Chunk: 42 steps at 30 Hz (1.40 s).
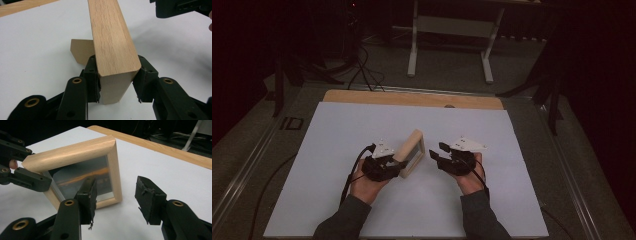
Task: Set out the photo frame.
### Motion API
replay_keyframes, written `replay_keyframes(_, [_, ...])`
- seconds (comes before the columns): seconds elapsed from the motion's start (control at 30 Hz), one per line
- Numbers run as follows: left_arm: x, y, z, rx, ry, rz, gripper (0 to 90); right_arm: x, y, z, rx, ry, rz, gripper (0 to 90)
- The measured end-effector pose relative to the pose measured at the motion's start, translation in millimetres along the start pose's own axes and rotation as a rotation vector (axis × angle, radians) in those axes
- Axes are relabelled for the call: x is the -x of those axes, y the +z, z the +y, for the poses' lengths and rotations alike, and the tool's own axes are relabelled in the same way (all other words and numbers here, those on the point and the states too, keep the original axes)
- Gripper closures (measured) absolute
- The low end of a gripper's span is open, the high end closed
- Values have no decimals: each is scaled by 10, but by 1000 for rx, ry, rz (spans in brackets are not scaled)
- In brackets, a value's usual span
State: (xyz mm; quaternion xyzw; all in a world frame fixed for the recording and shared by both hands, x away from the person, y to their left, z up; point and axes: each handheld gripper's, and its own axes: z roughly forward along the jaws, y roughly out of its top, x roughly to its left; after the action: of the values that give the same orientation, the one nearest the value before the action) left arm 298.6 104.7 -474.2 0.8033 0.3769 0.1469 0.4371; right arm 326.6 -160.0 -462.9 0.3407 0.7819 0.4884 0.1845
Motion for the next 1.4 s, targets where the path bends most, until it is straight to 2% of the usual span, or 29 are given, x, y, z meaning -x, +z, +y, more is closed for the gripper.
replay_keyframes(0.3, [20, -25, -9, -10, 13, 3, 607, 6, 11, 21, 6, 10, 12, 513])
replay_keyframes(0.73, [63, -37, -15, -16, 48, 9, 608, 11, 20, 211, 32, -21, -2, 531])
replay_keyframes(0.83, [72, -39, -17, -18, 63, 9, 608, 27, 61, 260, 35, -30, -1, 557])
replay_keyframes(0.93, [87, -34, -17, -16, 73, 11, 608, 46, 131, 338, 47, -18, 1, 598])
replay_keyframes(1.07, [99, -33, -16, -20, 88, 15, 608, 19, 180, 411, 67, -20, -2, 672])
replay_keyframes(1.2, [126, -25, -13, -22, 103, 22, 608, -20, 220, 478, 77, -40, 8, 811])
replay_keyframes(1.4, [139, -15, -8, -22, 117, 26, 608, -89, 326, 571, 66, -71, 3, 880])
